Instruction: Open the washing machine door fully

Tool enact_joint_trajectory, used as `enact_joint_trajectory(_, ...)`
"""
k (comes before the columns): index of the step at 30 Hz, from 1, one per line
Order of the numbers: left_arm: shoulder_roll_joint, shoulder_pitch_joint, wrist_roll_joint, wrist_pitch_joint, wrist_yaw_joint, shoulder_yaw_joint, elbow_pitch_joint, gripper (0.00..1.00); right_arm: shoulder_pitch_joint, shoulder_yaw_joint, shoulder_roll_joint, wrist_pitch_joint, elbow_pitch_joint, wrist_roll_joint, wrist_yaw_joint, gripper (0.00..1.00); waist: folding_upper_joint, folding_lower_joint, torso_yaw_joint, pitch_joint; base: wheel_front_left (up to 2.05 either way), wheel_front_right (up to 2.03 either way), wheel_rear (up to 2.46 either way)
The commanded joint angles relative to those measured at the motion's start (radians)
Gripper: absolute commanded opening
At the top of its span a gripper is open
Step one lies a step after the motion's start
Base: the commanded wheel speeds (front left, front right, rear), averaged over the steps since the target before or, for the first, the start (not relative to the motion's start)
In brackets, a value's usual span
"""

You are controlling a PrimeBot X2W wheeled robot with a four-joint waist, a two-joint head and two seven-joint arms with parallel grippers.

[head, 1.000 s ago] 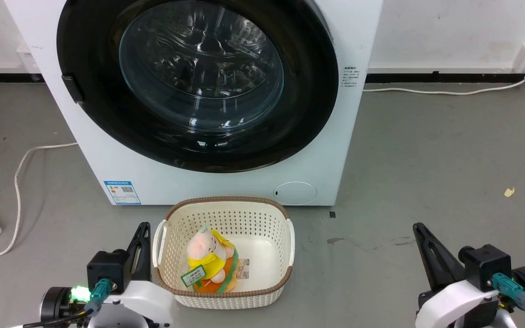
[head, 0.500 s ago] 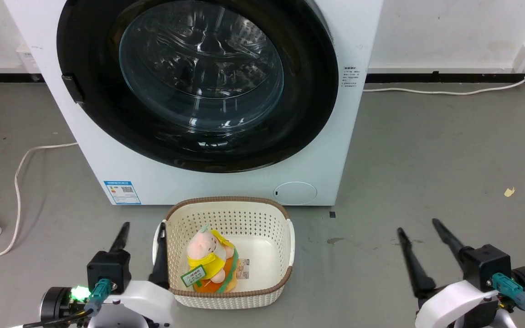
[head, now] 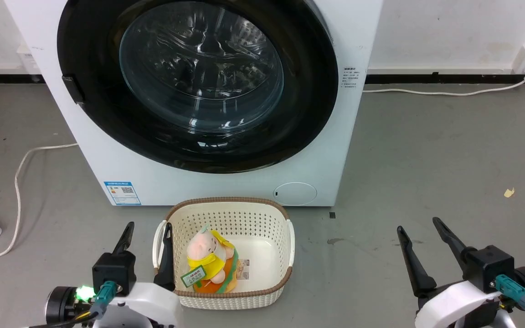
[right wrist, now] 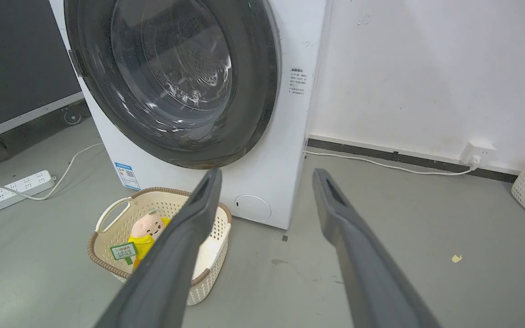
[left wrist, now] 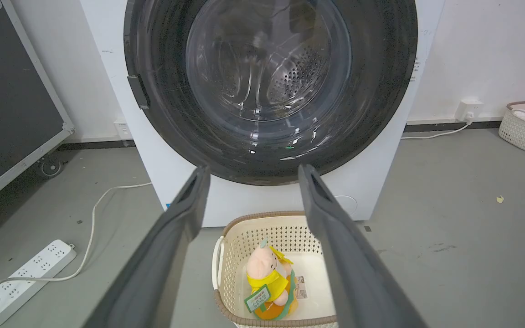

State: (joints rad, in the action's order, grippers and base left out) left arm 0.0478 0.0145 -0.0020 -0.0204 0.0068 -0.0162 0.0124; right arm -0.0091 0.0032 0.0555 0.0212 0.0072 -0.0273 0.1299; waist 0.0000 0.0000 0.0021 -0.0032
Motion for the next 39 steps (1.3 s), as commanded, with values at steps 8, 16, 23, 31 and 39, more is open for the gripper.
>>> enact_joint_trajectory(8,0.001,0.004,-0.001,-0.027,0.006,-0.014,0.004,1.00,-0.016,0.008,0.018,0.027,0.000,-0.046,0.000,1.00,0.0000,0.0000,0.009,0.015,0.00,0.00,0.00)
enact_joint_trajectory(16,0.001,0.020,-0.003,-0.044,0.012,-0.024,-0.002,1.00,-0.074,0.012,0.049,0.043,0.009,-0.132,0.000,1.00,0.0000,0.0000,0.022,0.053,0.00,0.00,0.00)
enact_joint_trajectory(23,0.001,0.039,-0.007,-0.059,0.018,-0.035,-0.010,1.00,-0.153,0.022,0.084,0.046,0.019,-0.225,0.000,1.00,0.0000,0.0000,0.037,0.091,0.00,0.00,0.00)
enact_joint_trajectory(31,0.001,0.062,-0.011,-0.075,0.025,-0.048,-0.016,1.00,-0.251,0.011,0.107,0.041,0.030,-0.351,0.000,0.00,0.0000,0.0000,0.054,0.132,0.00,0.00,0.00)
enact_joint_trajectory(39,0.001,0.084,-0.022,-0.092,0.033,-0.065,-0.021,1.00,-0.376,-0.016,0.111,0.014,0.080,-0.467,0.000,0.00,0.0000,0.0000,0.074,0.175,0.00,0.00,0.00)
